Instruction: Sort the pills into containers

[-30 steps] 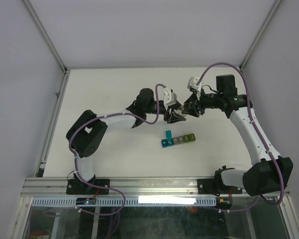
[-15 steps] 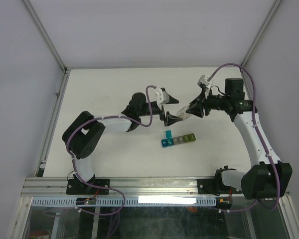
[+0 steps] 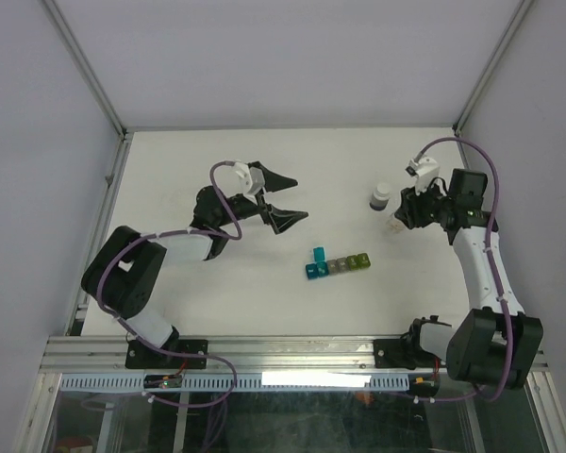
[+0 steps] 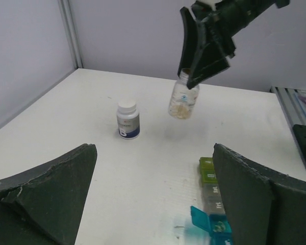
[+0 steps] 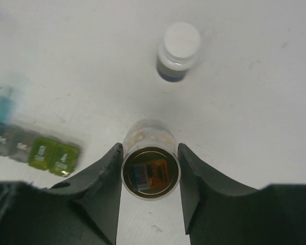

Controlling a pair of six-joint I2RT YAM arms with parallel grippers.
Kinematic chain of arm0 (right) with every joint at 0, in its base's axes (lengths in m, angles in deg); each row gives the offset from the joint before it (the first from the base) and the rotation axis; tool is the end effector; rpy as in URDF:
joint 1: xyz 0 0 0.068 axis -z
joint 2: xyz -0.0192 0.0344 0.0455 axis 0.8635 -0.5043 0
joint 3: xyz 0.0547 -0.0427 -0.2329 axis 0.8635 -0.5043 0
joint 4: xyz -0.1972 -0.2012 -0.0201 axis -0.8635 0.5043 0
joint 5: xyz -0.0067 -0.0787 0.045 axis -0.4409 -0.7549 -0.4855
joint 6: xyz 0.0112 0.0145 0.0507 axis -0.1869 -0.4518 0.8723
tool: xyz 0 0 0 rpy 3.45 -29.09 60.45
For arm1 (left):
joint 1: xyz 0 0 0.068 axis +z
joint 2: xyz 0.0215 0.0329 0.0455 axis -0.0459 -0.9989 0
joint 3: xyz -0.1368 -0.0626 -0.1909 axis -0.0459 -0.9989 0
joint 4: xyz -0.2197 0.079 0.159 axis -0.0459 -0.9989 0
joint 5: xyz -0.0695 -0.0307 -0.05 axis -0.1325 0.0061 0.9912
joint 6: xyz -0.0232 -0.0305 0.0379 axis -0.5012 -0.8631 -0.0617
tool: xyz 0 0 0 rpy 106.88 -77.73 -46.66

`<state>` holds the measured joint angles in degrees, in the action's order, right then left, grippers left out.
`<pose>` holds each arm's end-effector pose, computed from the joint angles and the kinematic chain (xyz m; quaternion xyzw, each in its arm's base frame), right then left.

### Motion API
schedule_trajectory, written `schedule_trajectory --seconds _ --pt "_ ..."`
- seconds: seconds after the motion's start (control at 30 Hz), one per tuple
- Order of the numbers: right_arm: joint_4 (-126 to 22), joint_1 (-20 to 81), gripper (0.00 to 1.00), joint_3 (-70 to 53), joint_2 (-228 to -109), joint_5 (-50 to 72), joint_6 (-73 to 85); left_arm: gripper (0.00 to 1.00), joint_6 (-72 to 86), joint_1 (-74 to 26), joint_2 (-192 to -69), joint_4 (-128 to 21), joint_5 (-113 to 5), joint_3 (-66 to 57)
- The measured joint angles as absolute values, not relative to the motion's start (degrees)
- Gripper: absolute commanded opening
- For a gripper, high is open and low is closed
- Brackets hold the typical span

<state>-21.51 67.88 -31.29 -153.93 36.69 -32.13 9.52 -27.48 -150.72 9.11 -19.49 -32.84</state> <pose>0.2738 -0.0197 0.2490 -0.2857 0.8447 0.1203 0.4363 0.2938 -0.1983 0.1958 0.3870 0.5163 -0.4577 0.6116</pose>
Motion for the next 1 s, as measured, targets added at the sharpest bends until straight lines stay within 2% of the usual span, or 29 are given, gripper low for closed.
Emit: schedule_trajectory --seconds 0.13,0.4,0.5,0.53,0.57,0.6,0.7,0.77,0.9,1.0 --pt "-26.17 70.87 0.13 -32.78 -156.71 29.79 -31.30 0.99 11.16 -30.56 -142.59 7.60 -23.43 -40.47" --pt "-30.96 73.87 0.17 -32.78 -165.01 23.93 -31.00 0.99 10.28 -36.26 -129.93 3.14 -35.47 -54.50" --pt "-32.25 75.24 0.31 -32.78 -166.34 23.14 -31.32 0.97 8.05 -36.26 -128.77 2.33 -38.22 -58.35" --pt "-32.68 75.83 0.40 -32.78 -166.72 22.94 -31.54 0.95 7.55 -36.26 -128.69 2.03 -38.36 -58.83" --pt "-33.14 76.51 0.55 -32.76 -167.17 22.90 -31.81 0.95 7.31 -36.33 -128.64 1.50 -38.46 -59.03" --pt "-33.47 77.30 0.64 -32.67 -167.90 22.86 -32.18 0.94 7.35 -36.57 -128.49 0.67 -38.81 -59.05" --pt "-32.33 79.24 0.81 -31.71 -170.32 23.38 -33.82 0.91 9.47 -39.57 -127.55 -2.13 -41.20 -59.03" --pt "-30.83 79.85 0.86 -31.08 -170.69 24.41 -34.95 0.86 11.83 -42.01 -127.51 -2.69 -41.20 -59.05" --pt "-26.02 80.10 0.87 -29.17 -167.66 29.63 -37.73 0.82 16.31 -44.31 -129.78 -1.01 -40.08 -59.07" --pt "-20.01 80.05 0.86 -25.94 -162.85 39.18 -40.64 0.76 19.50 -45.44 -134.81 1.28 -39.95 -59.14"
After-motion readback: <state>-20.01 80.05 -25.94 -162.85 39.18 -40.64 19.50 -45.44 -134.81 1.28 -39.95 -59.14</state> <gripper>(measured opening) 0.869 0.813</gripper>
